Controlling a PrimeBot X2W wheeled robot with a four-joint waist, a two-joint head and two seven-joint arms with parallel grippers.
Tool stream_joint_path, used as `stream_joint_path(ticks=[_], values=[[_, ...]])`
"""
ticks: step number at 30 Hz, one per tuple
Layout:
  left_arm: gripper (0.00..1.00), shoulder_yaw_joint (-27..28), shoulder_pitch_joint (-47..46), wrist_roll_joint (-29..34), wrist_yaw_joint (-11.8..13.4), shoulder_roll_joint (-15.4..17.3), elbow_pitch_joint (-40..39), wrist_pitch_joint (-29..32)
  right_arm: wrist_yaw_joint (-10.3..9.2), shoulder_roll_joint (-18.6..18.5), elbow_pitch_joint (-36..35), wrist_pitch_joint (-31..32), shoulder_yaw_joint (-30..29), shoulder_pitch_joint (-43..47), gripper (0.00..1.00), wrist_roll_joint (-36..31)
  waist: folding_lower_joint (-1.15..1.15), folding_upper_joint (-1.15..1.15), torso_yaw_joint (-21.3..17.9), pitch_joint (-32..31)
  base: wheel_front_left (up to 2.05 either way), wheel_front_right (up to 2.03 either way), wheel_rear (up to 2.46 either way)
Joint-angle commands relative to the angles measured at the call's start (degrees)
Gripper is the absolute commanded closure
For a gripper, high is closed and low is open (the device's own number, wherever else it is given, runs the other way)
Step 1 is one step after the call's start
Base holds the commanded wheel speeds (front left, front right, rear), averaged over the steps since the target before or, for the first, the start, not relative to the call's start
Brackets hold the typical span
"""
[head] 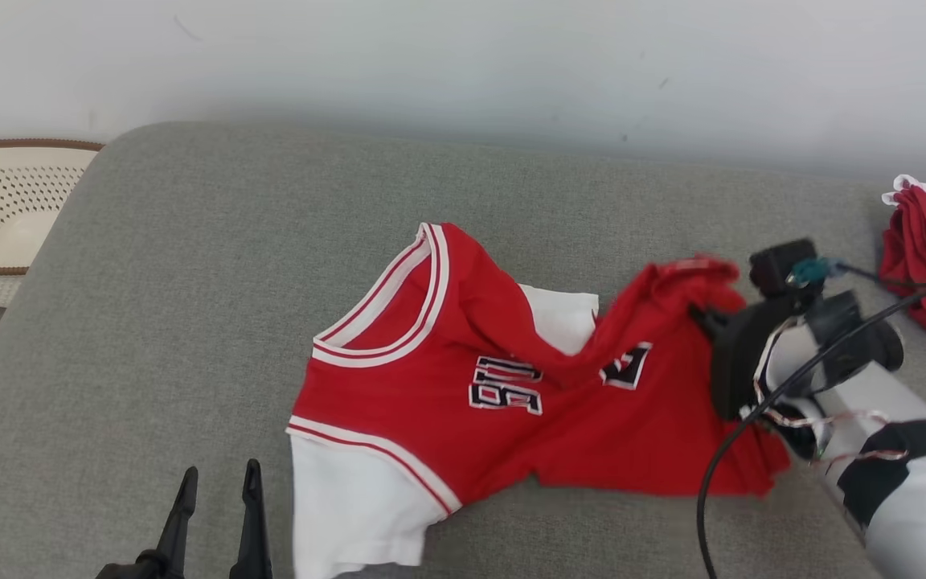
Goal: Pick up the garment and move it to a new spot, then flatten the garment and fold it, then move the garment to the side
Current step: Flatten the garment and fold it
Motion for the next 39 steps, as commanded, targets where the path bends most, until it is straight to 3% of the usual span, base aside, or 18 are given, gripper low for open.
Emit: stream_joint_path(ticks=[1, 12, 19, 20, 22, 32, 39], values=[[0.0, 0.1, 0.1, 0.1, 0.1, 0.0, -0.1, -0.1, -0.01, 0.2, -0.1, -1.3, -1.0, -1.8, 1.0, 1.2, 0.0, -0.01, -0.1, 0.0, 0.0, 0.0, 0.0], [0.0, -0.7, -1.0, -0.2, 0.0, 0.0, 0.1, -0.1, -0.01, 0.5, 3.9, -2.1, -1.2, -9.3, 1.0, 4.1, 0.0, -0.01, 0.9, 1.3, 0.0, 0.0, 0.0], [0.0, -1.0, -1.9, -0.3, -0.3, 0.0, 0.4, -0.1, -0.01, 1.5, 11.3, -9.5, 0.3, -13.1, 1.0, 1.7, 0.0, -0.01, 2.3, 2.6, 0.0, 0.0, 0.0], [0.0, -1.0, -2.0, -0.3, -0.3, 0.0, 0.4, -0.1, -0.01, 1.8, 12.7, -10.4, 0.7, -13.5, 0.86, 1.1, 0.0, -0.01, 2.5, 2.7, 0.0, 0.0, 0.0], [0.0, -1.1, -2.2, -0.3, -0.4, 0.0, 0.6, -0.1, -0.01, 2.5, 15.3, -11.1, 1.3, -13.7, 0.0, 0.8, 0.0, -0.01, 2.7, 2.7, 0.0, 0.0, 0.0], [0.0, 0.3, -1.0, 0.7, -0.5, 0.0, 0.8, -0.1, -0.01, 2.2, 19.2, -20.9, 3.7, -13.8, 0.0, -0.2, 0.0, -0.01, 0.7, 0.9, 0.0, 0.0, 0.0], [0.0, 1.3, 0.6, 1.4, -1.0, 0.0, 0.3, -0.1, -0.01, 0.8, 14.4, -27.4, 4.6, -8.6, 0.0, 1.9, 0.0, -0.01, -1.5, -0.8, 0.0, 0.0, 0.0]])
